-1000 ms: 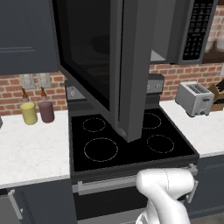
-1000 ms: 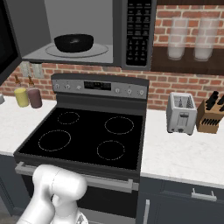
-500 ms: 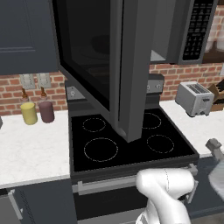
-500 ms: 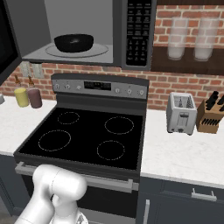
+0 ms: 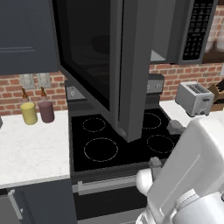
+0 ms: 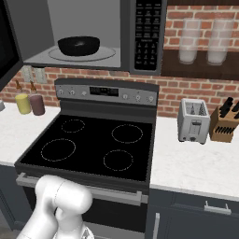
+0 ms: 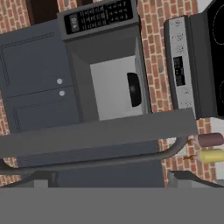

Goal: Open the microwave, place the bowl with waffle inside the microwave, then close the microwave door and turn it on.

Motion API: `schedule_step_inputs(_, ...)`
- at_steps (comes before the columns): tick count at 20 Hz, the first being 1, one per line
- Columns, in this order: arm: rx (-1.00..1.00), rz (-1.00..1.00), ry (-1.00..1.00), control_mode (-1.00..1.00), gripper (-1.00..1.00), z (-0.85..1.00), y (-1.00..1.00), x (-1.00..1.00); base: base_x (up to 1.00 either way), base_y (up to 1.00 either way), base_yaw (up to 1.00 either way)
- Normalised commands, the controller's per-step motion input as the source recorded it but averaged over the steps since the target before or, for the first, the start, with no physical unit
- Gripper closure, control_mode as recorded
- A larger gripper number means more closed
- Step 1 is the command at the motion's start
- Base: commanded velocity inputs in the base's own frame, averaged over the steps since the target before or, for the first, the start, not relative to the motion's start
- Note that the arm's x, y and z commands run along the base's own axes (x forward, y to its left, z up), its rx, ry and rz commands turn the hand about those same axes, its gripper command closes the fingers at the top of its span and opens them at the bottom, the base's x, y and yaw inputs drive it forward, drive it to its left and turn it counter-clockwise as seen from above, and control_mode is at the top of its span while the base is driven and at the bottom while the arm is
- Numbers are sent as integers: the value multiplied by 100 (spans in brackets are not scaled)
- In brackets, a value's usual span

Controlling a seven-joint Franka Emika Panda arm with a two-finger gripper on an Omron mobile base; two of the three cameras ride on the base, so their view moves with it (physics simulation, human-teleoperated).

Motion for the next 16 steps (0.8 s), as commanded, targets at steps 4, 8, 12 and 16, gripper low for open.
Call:
schedule_step_inputs(4,0,-3,-2,-100,-100,-42,65,66,0,0,0)
schedule_step_inputs(8,0,-2,0,-100,-100,-48,72,91,0,0,0)
schedule_step_inputs(12,0,-2,0,-100,-100,-54,77,95,0,0,0)
schedule_step_inputs(16,0,-2,0,-100,-100,-42,56,94,0,0,0)
